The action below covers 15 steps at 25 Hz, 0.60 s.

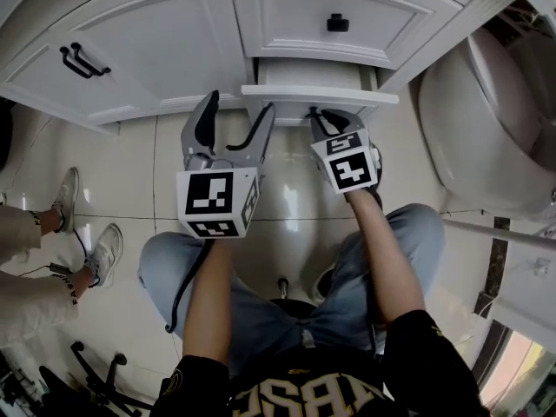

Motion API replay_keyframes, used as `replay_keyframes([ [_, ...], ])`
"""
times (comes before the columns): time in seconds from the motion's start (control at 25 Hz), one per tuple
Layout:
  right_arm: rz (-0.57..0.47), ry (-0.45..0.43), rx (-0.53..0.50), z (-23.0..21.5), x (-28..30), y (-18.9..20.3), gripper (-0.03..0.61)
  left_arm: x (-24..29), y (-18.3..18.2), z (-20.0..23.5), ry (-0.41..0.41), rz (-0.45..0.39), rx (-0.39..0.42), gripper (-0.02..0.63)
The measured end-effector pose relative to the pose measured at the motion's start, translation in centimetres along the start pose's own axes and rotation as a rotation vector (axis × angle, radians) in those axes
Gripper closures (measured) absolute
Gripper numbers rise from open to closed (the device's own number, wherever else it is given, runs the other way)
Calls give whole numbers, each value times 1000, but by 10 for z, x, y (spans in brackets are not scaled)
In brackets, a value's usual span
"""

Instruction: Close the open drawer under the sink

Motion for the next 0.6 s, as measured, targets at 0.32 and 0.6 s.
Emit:
replay_keyframes([
  [0.32, -61, 95, 2, -34, 39, -27, 515, 14, 8, 21, -17, 41, 38, 259],
  [0.6, -58, 40, 77, -38, 42, -30, 508, 16, 4, 39, -26, 28, -41, 259],
])
Point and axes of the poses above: the fingertips, and each gripper's own axes: x forward along the fingers, z to its left, y out of its underside, the point moved 5 cm from there along -x, backward along the fingers, and after that the axes turned 8 degrees about -x, right-handed, at the moved point
